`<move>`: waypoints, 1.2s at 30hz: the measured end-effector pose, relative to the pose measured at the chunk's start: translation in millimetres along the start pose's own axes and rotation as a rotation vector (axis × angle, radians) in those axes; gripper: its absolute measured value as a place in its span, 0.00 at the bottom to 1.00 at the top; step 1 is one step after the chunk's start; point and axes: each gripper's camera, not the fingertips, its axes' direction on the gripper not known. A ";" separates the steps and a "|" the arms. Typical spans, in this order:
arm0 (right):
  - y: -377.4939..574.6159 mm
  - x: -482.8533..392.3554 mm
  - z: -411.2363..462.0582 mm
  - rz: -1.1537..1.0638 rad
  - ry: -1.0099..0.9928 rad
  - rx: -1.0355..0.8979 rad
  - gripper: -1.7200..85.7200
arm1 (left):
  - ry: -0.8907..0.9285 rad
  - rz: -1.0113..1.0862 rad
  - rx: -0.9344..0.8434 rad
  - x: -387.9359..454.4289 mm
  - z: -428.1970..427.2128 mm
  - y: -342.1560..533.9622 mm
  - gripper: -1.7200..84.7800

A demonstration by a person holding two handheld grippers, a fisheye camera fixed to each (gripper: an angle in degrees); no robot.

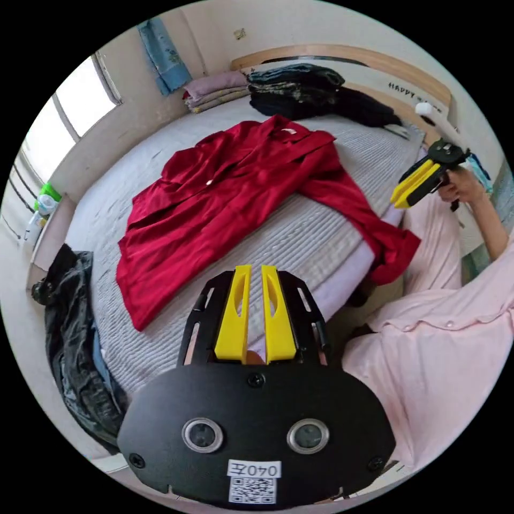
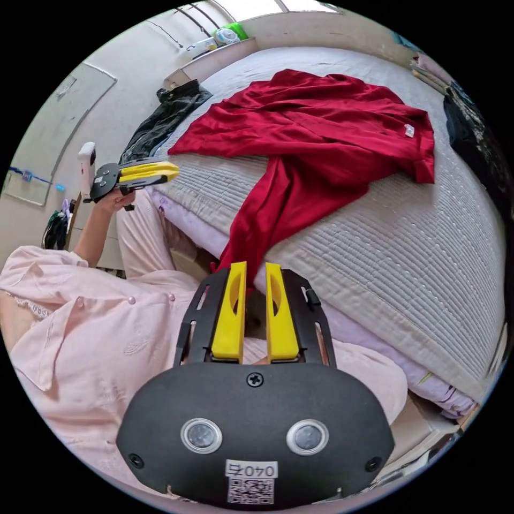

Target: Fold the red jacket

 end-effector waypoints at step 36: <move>33.6 -55.2 -9.9 0.013 0.104 0.083 0.08 | 0.322 0.204 -0.005 40.5 21.8 62.9 0.01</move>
